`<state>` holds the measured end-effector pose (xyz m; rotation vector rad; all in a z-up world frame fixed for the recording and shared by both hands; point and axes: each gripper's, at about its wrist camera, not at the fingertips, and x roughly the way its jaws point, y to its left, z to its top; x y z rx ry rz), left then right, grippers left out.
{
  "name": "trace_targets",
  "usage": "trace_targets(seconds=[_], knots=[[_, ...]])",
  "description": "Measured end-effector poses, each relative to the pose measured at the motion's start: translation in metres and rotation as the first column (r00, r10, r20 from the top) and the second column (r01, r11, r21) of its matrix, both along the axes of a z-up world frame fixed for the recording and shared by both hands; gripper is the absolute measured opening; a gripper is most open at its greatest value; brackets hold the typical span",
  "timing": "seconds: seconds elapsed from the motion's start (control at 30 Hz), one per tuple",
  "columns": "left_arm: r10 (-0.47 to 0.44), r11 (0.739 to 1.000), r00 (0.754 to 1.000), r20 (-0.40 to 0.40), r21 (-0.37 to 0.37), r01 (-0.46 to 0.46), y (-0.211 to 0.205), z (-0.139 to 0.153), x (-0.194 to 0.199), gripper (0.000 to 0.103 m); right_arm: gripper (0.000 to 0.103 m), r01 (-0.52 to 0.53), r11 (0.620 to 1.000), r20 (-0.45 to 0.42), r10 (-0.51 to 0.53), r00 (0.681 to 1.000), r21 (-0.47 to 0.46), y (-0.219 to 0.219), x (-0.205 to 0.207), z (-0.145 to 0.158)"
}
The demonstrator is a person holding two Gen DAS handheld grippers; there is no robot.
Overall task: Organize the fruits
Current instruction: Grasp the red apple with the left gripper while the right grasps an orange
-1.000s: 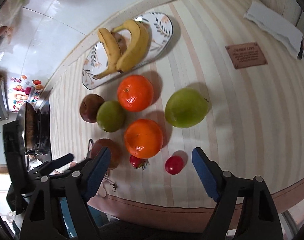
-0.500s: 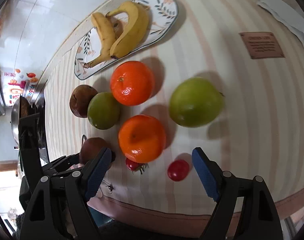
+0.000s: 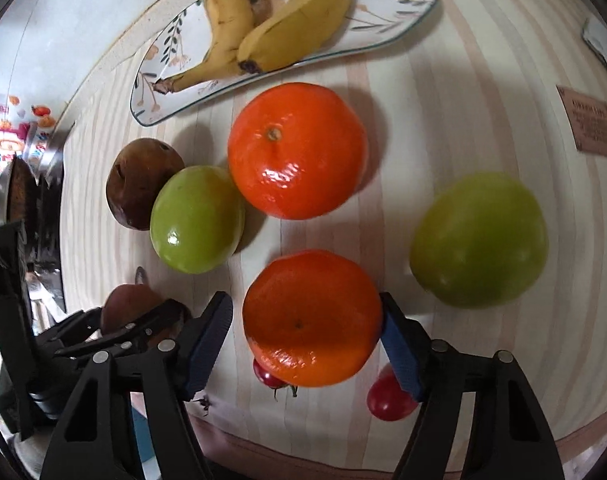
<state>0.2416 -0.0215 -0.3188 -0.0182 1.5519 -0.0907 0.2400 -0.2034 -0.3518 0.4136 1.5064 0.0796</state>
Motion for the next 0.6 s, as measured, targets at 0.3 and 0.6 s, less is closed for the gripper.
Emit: trace_targets(seconds=[0.3,0.6], knots=[[-0.090,0.996,0.996,-0.017,0.022,0.090,-0.018,0.004,-0.013,0.064,0.067,-0.059,0.998,-0.012,0.059,0.998,-0.034,0.015,0.003,0.000],[-0.098,0.995,0.993,-0.059,-0.010,0.098,-0.014,0.002,-0.007,0.065,0.068,-0.068,0.997,-0.019,0.067,0.998,-0.037,0.026,0.006,-0.005]])
